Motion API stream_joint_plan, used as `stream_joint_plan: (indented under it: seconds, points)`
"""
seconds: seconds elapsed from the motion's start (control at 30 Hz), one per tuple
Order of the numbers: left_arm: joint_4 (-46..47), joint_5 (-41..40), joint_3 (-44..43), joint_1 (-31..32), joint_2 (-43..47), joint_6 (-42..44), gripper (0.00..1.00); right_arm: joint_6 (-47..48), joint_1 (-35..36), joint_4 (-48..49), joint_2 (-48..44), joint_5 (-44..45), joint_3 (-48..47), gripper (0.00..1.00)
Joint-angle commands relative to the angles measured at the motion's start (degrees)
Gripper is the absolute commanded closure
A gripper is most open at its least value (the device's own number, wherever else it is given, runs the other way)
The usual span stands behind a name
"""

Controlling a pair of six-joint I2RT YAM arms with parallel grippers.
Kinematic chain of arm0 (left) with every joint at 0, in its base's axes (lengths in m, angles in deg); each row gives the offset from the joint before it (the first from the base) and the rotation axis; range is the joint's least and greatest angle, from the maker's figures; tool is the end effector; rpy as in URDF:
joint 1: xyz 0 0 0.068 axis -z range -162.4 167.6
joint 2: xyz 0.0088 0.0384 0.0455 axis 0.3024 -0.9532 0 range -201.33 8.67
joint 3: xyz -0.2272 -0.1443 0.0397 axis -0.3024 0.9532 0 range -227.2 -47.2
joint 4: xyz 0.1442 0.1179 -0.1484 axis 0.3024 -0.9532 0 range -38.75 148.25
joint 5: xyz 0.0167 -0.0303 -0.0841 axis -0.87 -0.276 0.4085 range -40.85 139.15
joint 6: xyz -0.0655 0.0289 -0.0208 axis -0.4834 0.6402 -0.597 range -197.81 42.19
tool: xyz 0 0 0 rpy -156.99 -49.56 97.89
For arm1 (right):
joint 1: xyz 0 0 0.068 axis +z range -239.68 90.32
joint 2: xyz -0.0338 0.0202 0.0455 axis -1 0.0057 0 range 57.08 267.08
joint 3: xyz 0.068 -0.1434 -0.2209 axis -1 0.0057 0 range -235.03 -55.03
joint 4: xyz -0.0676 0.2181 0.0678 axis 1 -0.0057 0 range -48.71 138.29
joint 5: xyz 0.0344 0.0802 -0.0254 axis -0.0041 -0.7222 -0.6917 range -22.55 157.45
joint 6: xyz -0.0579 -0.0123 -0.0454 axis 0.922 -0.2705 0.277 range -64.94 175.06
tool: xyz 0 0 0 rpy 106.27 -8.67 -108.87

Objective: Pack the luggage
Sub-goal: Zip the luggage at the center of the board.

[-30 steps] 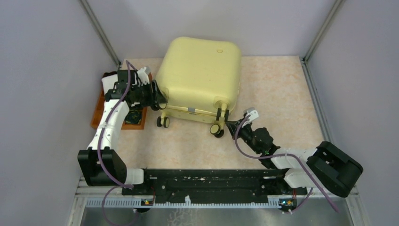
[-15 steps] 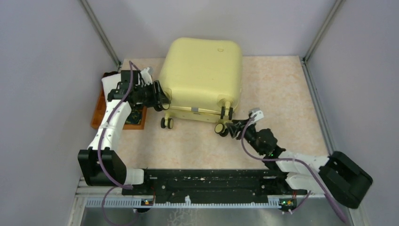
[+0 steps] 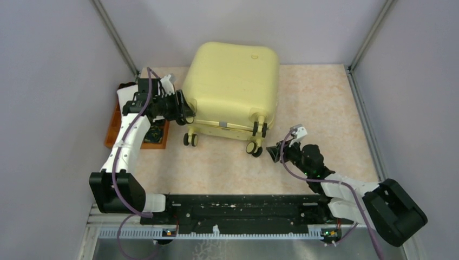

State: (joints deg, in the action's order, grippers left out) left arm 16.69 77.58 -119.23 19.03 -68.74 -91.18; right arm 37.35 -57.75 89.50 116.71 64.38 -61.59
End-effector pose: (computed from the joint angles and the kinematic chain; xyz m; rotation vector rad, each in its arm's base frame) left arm 0.2746 -0.0367 0.3153 -0.0108 2.3778 -0.7145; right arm 0.1686 0.1089 0.1726 -0.2654 1.8079 0.6670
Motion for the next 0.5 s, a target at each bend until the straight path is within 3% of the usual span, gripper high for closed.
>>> stream_joint_plan:
  seconds: [0.0, 0.27, 0.47]
  points:
    - [10.99, 7.53, -8.61, -0.08, 4.1, -0.25, 1.0, 2.28, -2.33, 10.16, 5.77, -3.65, -4.32, 0.45]
    - [11.0, 7.38, -7.96, -0.07, 4.43, 0.01, 1.0, 1.71, -4.68, 15.28, 13.46, -9.12, -11.27, 0.47]
    - [11.7, 7.81, -7.24, -0.08, 4.59, -0.26, 1.0, 1.15, -4.68, 15.35, 16.49, -10.65, -13.9, 0.56]
